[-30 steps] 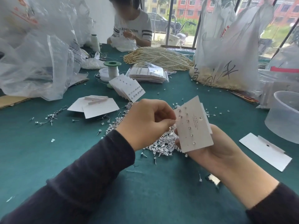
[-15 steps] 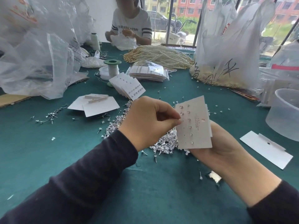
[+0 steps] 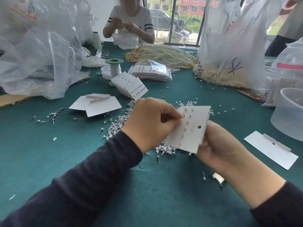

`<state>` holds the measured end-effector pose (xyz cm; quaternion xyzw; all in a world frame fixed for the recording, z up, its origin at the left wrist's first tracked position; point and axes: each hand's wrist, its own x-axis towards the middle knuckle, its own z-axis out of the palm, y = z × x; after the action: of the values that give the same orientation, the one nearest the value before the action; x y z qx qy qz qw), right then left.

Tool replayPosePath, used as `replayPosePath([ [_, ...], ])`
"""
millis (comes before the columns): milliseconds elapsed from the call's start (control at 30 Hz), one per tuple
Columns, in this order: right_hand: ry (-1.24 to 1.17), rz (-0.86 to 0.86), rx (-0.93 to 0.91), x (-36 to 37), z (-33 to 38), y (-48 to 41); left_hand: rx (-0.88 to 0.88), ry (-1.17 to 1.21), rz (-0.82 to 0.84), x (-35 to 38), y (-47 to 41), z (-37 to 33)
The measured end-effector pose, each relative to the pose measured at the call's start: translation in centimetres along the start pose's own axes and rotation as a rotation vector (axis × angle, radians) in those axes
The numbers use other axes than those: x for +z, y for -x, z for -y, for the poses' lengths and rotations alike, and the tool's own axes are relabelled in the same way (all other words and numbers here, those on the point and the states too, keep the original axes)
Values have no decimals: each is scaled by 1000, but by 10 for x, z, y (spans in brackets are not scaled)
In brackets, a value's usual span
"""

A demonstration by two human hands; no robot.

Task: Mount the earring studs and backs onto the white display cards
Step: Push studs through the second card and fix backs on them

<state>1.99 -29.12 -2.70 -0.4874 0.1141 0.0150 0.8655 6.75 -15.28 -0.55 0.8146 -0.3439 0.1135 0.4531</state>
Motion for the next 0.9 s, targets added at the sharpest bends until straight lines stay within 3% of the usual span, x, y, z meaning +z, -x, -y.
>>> replayPosePath([
  [100, -26, -30, 19, 3, 0, 1, 15, 17, 5, 0, 1, -3],
  [200, -204, -75, 71, 3, 4, 4, 8, 59, 93, 0, 3, -8],
  [400, -410, -107, 138, 5, 10, 8, 99, -145, 303, 3, 7, -7],
  [633, -320, -149, 141, 9, 10, 10, 1, 55, 159, 8, 3, -2],
  [900, -231, -187, 132, 5, 8, 8, 68, -35, 91, 11, 3, 1],
])
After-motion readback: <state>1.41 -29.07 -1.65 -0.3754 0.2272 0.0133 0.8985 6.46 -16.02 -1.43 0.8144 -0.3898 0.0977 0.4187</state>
